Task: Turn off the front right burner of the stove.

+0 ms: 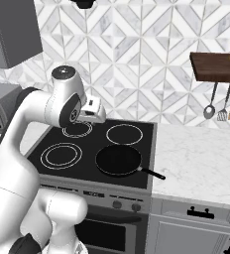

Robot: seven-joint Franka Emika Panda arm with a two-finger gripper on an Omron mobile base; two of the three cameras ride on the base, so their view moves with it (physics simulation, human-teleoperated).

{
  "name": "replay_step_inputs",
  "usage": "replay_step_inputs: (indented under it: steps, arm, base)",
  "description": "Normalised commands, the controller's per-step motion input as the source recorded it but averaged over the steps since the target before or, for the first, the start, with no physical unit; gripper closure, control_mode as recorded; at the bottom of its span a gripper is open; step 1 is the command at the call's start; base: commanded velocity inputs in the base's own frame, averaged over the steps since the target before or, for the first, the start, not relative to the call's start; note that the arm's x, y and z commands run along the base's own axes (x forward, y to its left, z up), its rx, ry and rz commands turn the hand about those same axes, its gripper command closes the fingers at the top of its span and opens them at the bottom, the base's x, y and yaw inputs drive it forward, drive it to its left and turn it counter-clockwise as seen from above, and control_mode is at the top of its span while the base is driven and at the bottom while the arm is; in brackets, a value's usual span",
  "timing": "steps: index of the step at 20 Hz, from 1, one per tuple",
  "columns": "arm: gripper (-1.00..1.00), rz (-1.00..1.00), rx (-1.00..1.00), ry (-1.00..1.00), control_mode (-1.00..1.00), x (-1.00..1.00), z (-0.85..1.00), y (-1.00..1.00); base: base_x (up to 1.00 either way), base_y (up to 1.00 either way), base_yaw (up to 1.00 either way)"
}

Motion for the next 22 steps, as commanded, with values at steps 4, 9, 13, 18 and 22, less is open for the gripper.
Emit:
replay_step_inputs:
  steps: [4,9,13,18,22]
  arm:
    - [-1.00,0.00,0.00,0.00,1.00,0.00,0.00,-0.02]
    - [-1.00,0.00,0.00,0.00,1.00,0.00,0.00,0.00]
    - [-1.00,0.00,0.00,0.00,1.00,0.00,0.00,0.00]
    - [-1.00,0.00,0.00,0.00,1.00,0.00,0.00,0.00]
    - [-1.00,0.00,0.00,0.00,1.00,0.00,0.00,0.00]
  base:
    - [0.00,-0.05,0.00]
    - [-0.11,-0.44,0.00]
    - [-0.14,-0.49,0.00]
    - [-0.11,-0.41,0.00]
    - [-0.05,-0.40,0.00]
